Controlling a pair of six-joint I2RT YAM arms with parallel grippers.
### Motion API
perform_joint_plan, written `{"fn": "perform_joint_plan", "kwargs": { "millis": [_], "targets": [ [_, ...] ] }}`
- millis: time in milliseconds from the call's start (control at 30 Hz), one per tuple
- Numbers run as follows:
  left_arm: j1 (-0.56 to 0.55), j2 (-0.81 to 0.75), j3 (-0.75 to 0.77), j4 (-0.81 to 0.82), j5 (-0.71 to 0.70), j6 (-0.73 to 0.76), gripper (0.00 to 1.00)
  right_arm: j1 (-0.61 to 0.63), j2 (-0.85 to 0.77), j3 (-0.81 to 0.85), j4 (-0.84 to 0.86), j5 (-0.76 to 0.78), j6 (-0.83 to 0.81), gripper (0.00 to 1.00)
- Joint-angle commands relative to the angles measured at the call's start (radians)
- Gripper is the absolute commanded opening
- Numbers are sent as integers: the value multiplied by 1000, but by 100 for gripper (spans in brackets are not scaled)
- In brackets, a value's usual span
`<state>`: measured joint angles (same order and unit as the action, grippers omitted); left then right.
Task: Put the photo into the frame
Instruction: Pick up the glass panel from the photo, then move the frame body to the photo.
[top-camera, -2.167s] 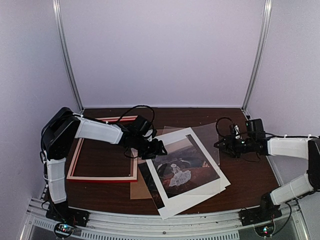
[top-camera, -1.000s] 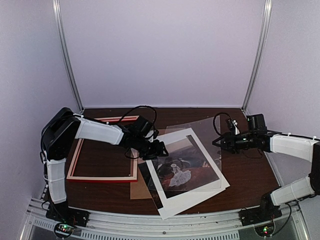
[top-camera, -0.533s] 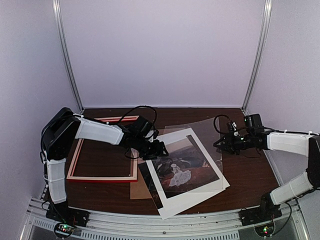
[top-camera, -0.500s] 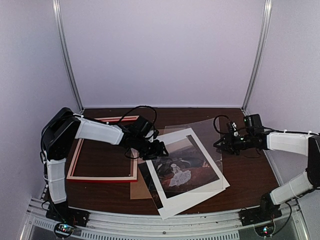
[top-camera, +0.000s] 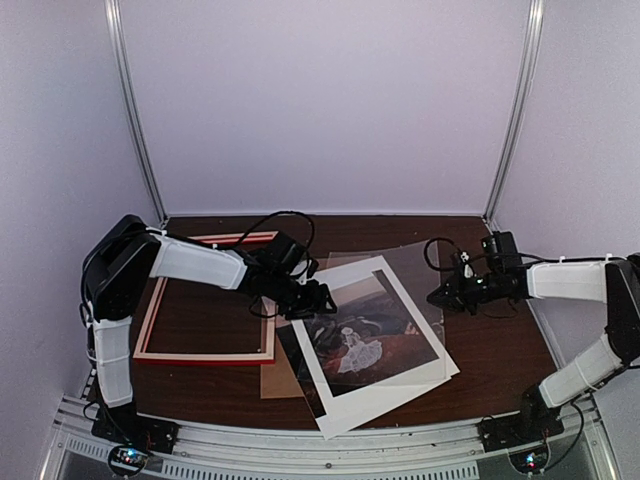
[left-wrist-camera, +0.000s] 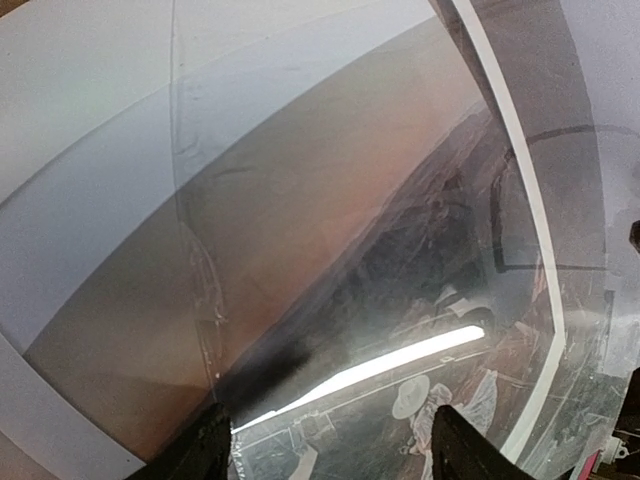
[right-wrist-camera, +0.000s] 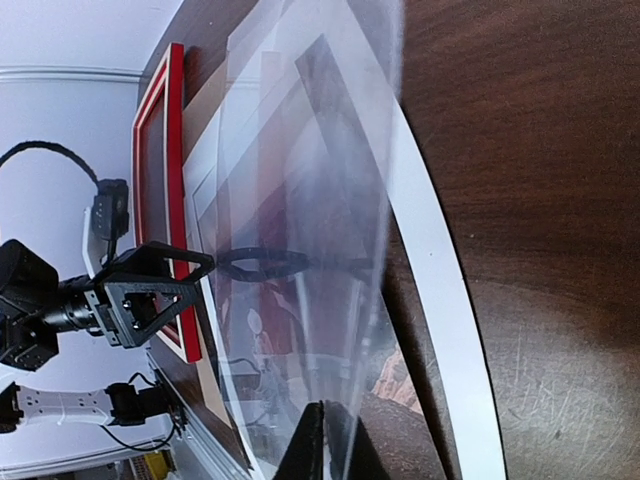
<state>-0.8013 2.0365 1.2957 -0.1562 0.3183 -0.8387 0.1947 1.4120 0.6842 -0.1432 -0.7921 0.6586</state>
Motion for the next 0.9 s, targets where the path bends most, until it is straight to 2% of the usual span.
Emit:
{"fn": "perform_joint_plan", "kwargs": {
  "millis": [0,200,367,500,633,867],
  "targets": [
    [-6,-58,-15,51,23,46,69,7,12,43,3,-3,-17,1],
    [13,-147,-32,28,8,143,74,-1,-22,99,-80,-8,-72,0],
    [113,-284,-54,-107,-16,202,79,-20,-59,118,-78,-78,-74,0],
    [283,-372,-66,-313,-33,241,83,-27,-77,128,-44,-147,-51,0],
    [491,-454,-110,-438,-63,325,86,-29,-74,136,5,-208,-16,0],
    [777,-455,-86,-640,-121,468,89,-28,-82,171,-3,-227,-10,0]
  ]
}}
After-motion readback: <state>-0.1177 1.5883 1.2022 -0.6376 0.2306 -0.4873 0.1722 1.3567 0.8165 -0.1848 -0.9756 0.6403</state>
